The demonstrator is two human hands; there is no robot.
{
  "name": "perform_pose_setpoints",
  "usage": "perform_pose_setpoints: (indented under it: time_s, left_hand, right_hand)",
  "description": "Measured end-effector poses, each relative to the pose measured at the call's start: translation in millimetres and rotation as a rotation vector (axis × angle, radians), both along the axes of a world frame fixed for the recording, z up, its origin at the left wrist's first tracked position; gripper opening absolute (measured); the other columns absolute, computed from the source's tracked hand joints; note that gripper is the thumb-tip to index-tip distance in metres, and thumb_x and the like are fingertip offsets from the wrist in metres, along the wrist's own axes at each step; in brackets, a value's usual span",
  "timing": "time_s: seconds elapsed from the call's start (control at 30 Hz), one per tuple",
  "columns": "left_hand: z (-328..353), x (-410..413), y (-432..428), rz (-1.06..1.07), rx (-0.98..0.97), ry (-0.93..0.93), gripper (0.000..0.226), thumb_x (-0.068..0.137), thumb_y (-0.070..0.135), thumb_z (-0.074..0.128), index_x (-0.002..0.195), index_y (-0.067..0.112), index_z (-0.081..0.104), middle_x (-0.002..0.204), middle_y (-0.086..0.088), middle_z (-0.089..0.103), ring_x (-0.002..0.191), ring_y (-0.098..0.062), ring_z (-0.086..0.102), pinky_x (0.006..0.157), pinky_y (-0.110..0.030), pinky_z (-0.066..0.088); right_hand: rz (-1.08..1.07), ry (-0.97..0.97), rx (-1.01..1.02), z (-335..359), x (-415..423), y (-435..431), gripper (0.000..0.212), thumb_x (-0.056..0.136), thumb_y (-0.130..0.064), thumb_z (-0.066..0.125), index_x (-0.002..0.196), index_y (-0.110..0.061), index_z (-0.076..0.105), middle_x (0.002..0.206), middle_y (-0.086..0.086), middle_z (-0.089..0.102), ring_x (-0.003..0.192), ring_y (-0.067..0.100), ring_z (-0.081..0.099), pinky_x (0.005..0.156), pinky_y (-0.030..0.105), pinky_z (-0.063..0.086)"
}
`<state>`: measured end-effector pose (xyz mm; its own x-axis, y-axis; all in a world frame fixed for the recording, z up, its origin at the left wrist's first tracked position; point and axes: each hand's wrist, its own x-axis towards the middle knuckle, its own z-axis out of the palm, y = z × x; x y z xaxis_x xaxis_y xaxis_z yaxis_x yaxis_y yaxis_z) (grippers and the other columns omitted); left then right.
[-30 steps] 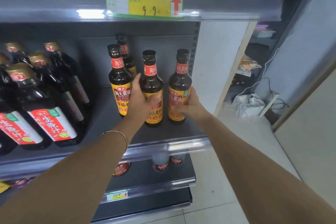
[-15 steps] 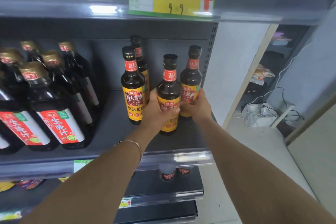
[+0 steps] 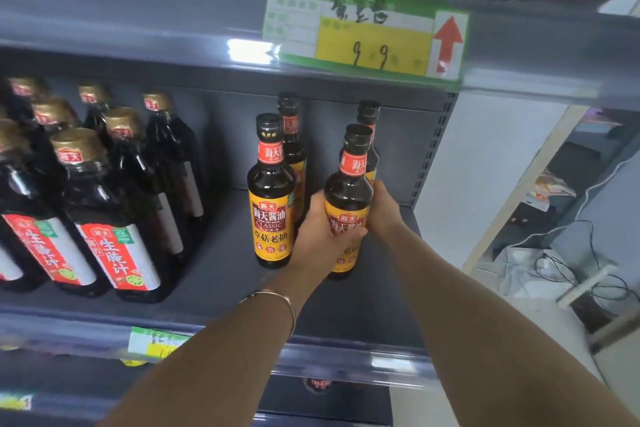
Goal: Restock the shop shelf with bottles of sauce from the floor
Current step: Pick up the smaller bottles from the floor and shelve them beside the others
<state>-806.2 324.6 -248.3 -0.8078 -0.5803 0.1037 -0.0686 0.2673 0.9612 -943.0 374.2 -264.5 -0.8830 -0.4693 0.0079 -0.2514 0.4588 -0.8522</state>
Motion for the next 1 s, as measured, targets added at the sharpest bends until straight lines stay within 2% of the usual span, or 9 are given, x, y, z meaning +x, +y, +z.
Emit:
perform_pose_setpoints:
  time_s: [0.37,0.43,0.5,0.57,0.67,0.73,0.8,0.93,1.0]
  left_hand:
    - [-3.2,-15.3,4.5,0.044,0.018,0.017,0.074,0.075,0.014,0.073,0.135,0.023,0.030,0.114,0.012,0.050,0.107,-0.006,0.048,0.098,-0.029,0.042]
    - [-3.9,-17.3,5.2,0.030,0.016,0.005,0.074,0.075,0.014,0.074,0.134,0.023,0.030,0.113,0.013,0.050,0.106,-0.005,0.048,0.094,-0.026,0.041]
    - [-4.0,-19.1,5.6,0.021,0.017,-0.007,0.074,0.075,0.014,0.074,0.134,0.023,0.030,0.117,0.009,0.053,0.108,-0.007,0.050,0.096,-0.028,0.043]
    - [-3.3,-20.5,6.7,0.016,0.019,-0.020,0.074,0.075,0.015,0.073,0.134,0.023,0.030,0.124,0.005,0.054,0.113,-0.011,0.051,0.100,-0.033,0.043]
    - [-2.2,-21.3,6.3,0.003,0.006,-0.036,0.077,0.075,0.015,0.073,0.136,0.024,0.028,0.129,0.003,0.053,0.121,-0.015,0.050,0.104,-0.037,0.042]
    - [-3.0,-19.7,4.7,-0.009,-0.039,-0.040,0.085,0.073,0.017,0.075,0.140,0.025,0.023,0.135,0.004,0.048,0.128,-0.015,0.045,0.108,-0.040,0.039]
    - [-7.1,-14.4,2.3,-0.011,-0.108,-0.058,0.098,0.070,0.023,0.078,0.144,0.029,0.015,0.144,0.003,0.040,0.136,-0.016,0.036,0.111,-0.046,0.035]
    - [-20.3,4.3,1.8,-0.004,-0.194,-0.113,0.088,0.080,0.029,0.069,0.147,0.022,0.013,0.151,-0.003,0.032,0.141,-0.018,0.029,0.114,-0.045,0.031]
    - [-24.2,10.7,4.4,0.000,-0.219,-0.149,0.080,0.085,0.028,0.063,0.148,0.017,0.015,0.151,-0.005,0.031,0.141,-0.020,0.029,0.115,-0.039,0.028]
  right_hand:
    - [0.094,-0.068,-0.002,-3.7,-25.1,-8.7,0.042,0.097,-0.028,0.048,0.135,-0.014,0.038,0.128,0.008,0.055,0.114,0.026,0.054,0.088,0.032,0.043]
    - [0.078,-0.196,-0.121,-6.3,-26.6,-8.7,0.031,0.099,-0.027,0.044,0.128,-0.014,0.045,0.117,0.005,0.058,0.097,0.018,0.058,0.077,0.024,0.049]
    - [0.074,-0.294,-0.220,-11.3,-34.0,-10.2,0.016,0.101,-0.021,0.040,0.110,-0.016,0.052,0.096,-0.002,0.060,0.079,0.008,0.056,0.054,0.012,0.050]
    - [0.128,-0.296,-0.239,-15.7,-41.2,-12.4,0.011,0.100,-0.019,0.043,0.103,-0.012,0.052,0.087,-0.003,0.058,0.075,0.007,0.055,0.046,0.008,0.047]
    - [0.269,-0.254,-0.247,-27.1,-51.4,-10.6,0.025,0.088,-0.023,0.063,0.102,-0.008,0.050,0.093,0.003,0.060,0.084,0.015,0.060,0.061,0.017,0.053]
    - [0.312,-0.207,-0.141,-46.9,-61.4,-7.5,0.055,0.077,-0.028,0.073,0.121,-0.009,0.048,0.112,0.008,0.062,0.101,0.020,0.063,0.078,0.030,0.058]
    - [0.305,-0.173,-0.066,-65.0,-70.8,-2.1,0.080,0.071,-0.030,0.079,0.139,-0.024,0.037,0.130,0.004,0.057,0.118,0.021,0.058,0.090,0.043,0.055]
    - [0.209,-0.093,0.060,-71.3,-61.7,7.2,0.067,0.080,-0.014,0.064,0.141,-0.023,0.037,0.130,0.002,0.057,0.116,0.020,0.058,0.097,0.042,0.051]
    - [0.169,-0.078,0.108,-81.4,-62.7,8.0,0.069,0.077,-0.023,0.061,0.141,-0.029,0.036,0.131,-0.002,0.057,0.117,0.019,0.058,0.097,0.041,0.051]
